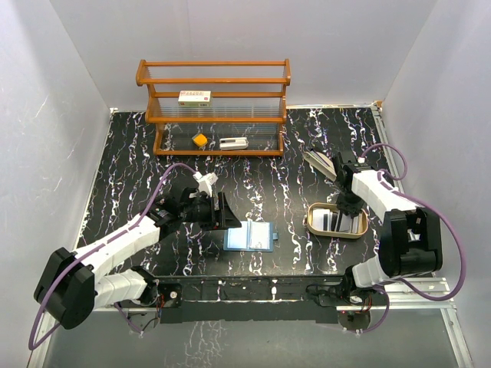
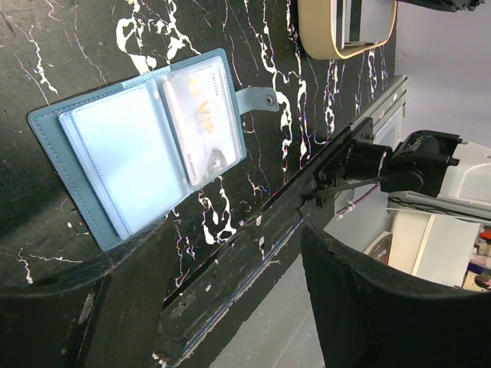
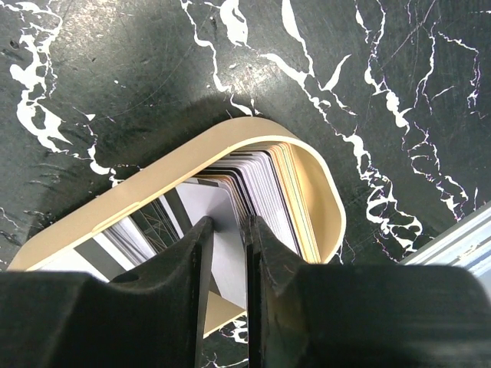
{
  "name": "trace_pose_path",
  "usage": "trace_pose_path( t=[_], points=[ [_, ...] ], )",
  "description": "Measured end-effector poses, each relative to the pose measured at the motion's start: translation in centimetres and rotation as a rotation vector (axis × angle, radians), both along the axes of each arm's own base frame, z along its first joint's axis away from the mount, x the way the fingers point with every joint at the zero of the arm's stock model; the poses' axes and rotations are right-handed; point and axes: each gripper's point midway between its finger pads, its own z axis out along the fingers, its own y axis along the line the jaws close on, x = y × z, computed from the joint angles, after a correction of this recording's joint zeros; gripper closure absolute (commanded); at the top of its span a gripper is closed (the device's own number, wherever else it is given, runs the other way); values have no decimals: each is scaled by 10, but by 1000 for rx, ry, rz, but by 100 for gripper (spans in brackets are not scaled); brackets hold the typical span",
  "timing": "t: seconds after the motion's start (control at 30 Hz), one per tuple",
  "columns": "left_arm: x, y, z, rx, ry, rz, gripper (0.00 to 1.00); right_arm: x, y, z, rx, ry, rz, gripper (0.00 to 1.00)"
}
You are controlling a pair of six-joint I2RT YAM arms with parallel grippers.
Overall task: Put the credit cards into the card holder
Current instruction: Pick up the credit card from the storage box.
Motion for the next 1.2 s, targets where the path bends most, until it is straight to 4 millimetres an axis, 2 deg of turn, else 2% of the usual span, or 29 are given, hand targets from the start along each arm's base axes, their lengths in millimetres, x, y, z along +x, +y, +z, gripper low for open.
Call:
trace_pose_path(
  t=[0.37, 0.77, 0.87, 1.2],
  points=[
    [0, 0, 1, -8, 5, -2, 35, 4, 2, 12, 14, -34, 9, 87],
    [0, -1, 2, -15, 12, 5, 35, 6, 4, 25, 30, -85, 19, 100],
    [0, -1, 2, -15, 12, 6, 35, 6, 5, 28, 39, -95, 29, 100],
    [-1, -1, 6, -27, 14, 16, 36, 2, 11, 54, 76, -190, 68, 100]
  ],
)
